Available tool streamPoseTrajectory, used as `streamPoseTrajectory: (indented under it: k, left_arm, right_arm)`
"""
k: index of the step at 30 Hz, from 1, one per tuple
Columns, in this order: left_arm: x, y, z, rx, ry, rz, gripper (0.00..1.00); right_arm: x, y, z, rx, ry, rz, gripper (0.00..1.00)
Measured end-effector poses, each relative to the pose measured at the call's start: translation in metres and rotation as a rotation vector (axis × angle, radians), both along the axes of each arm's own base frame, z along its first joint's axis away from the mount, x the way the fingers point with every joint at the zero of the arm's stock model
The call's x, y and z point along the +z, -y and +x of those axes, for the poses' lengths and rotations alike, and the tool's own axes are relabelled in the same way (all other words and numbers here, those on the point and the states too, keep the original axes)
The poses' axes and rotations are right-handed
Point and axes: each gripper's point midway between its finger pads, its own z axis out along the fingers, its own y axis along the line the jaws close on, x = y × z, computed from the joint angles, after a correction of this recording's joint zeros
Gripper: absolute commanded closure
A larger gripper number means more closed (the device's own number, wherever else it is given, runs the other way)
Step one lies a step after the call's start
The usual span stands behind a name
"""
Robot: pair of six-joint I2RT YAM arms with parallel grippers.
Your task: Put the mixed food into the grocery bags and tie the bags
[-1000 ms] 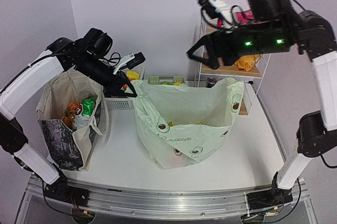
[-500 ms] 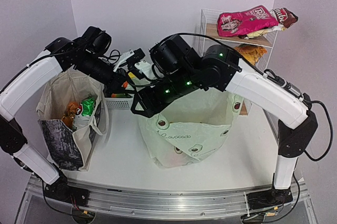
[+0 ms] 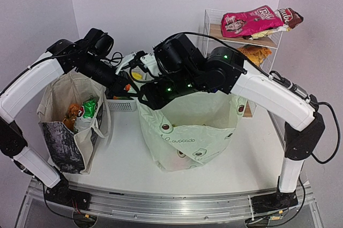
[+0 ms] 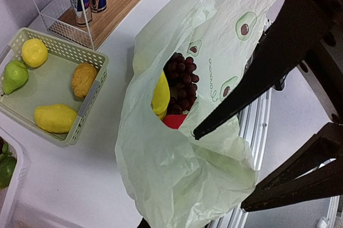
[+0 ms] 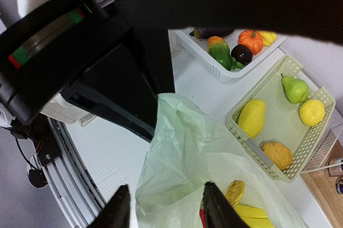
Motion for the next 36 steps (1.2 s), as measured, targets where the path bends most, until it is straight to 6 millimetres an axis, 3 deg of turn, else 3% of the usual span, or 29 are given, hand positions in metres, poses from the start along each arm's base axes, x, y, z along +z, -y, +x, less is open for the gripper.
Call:
streamPoseTrajectory:
  k: [4, 15, 17, 20, 21, 22, 23, 24, 25, 31, 36]
  left_arm:
    - [0.000, 0.000, -0.001, -0.003, -0.002, -0.003, 1.00]
    - [0.005, 0.000, -0.004, -0.011, 0.000, -0.017, 1.00]
    - [0.005, 0.000, -0.004, -0.011, 0.000, -0.018, 1.00]
    - [0.005, 0.000, -0.005, -0.012, -0.003, -0.019, 1.00]
    - [0.006, 0.000, -0.005, -0.013, -0.004, -0.020, 0.96]
    - [0.005, 0.000, -0.005, -0.014, -0.005, -0.021, 0.81]
    - [0.005, 0.000, -0.005, -0.015, -0.006, -0.022, 0.47]
    - [0.005, 0.000, -0.006, -0.015, -0.006, -0.024, 0.21]
    - [0.004, 0.000, -0.006, -0.017, -0.004, -0.027, 0.05]
    - [0.000, -0.016, -0.021, -0.022, 0.081, -0.054, 0.00]
    - [0.036, -0.038, -0.056, -0.091, 0.330, -0.209, 0.01]
  right_arm:
    - [-0.002, 0.002, 0.004, -0.010, 0.022, -0.016, 0.82]
    - [-0.003, 0.003, 0.007, -0.003, 0.056, -0.038, 0.90]
    - [-0.004, 0.003, 0.008, -0.006, 0.061, -0.043, 0.98]
    - [-0.004, 0.004, 0.009, -0.005, 0.071, -0.050, 1.00]
    - [-0.004, 0.004, 0.009, -0.005, 0.072, -0.051, 1.00]
    - [-0.004, 0.004, 0.009, -0.005, 0.073, -0.051, 1.00]
    - [-0.004, 0.004, 0.009, -0.005, 0.073, -0.051, 1.00]
    - [-0.004, 0.004, 0.009, -0.004, 0.071, -0.050, 1.00]
    - [-0.004, 0.004, 0.008, -0.004, 0.068, -0.048, 1.00]
    - [0.013, 0.006, 0.000, 0.001, 0.045, 0.010, 1.00]
    - [0.063, 0.007, -0.020, 0.042, 0.065, 0.146, 1.00]
